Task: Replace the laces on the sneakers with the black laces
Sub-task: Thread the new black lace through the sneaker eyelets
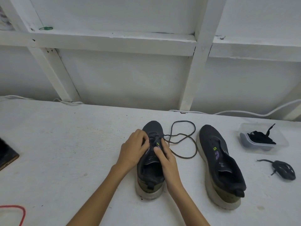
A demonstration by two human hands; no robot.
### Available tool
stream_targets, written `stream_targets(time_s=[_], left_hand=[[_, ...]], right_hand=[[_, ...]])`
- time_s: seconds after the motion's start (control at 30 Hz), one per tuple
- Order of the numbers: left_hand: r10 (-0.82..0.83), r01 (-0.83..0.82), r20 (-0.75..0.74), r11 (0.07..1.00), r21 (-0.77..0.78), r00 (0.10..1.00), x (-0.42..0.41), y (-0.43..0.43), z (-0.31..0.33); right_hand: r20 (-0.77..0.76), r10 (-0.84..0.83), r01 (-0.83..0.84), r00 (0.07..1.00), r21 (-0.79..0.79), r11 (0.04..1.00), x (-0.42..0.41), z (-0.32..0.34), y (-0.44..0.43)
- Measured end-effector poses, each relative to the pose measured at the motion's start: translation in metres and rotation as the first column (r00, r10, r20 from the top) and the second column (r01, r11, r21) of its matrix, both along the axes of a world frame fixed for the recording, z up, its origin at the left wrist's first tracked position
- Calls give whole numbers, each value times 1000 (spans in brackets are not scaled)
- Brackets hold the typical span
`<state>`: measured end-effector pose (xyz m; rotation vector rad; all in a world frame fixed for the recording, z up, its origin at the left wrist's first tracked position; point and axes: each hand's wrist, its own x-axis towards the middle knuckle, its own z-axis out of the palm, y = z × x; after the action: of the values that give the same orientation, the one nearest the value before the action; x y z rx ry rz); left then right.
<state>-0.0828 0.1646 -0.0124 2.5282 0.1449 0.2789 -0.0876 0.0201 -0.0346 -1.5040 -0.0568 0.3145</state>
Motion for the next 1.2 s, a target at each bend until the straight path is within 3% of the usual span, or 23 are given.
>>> stream_targets(time_s=[0.2, 0.37, 0.43, 0.57, 0.7, 0.93, 1.1, 1.2], left_hand=[[117, -117, -9, 993, -9, 993, 13, -5, -1], [188, -185, -20, 930, -316, 982, -1, 4, -12], [183, -186, -43, 912, -365, 982, -9, 3, -14], [132, -133, -23, 947, -293, 991, -9, -2, -15], [237, -232, 10, 959, -165, 971, 8, 11, -2], [258, -272, -86, 923, -273, 962, 2, 6, -3], [197, -185, 4, 927, -327, 980, -7, 4, -12], [315, -281, 32, 885, -370, 949, 4, 20, 2]], right_hand=[[16, -11, 11, 1000, -3, 1000, -3, 0, 3], [2, -20, 20, 1000, 23, 1000, -3, -2, 4], [-3, -25, 25, 1000, 28, 999, -2, -3, 5], [1, -22, 22, 1000, 44, 999, -2, -3, 5], [2, -23, 23, 1000, 61, 998, -2, -2, 4], [-4, -43, 43, 999, 78, 996, -1, -4, 4], [7, -42, 41, 999, 70, 997, -2, -4, 4], [-4, -38, 38, 999, 69, 997, -1, -4, 2]])
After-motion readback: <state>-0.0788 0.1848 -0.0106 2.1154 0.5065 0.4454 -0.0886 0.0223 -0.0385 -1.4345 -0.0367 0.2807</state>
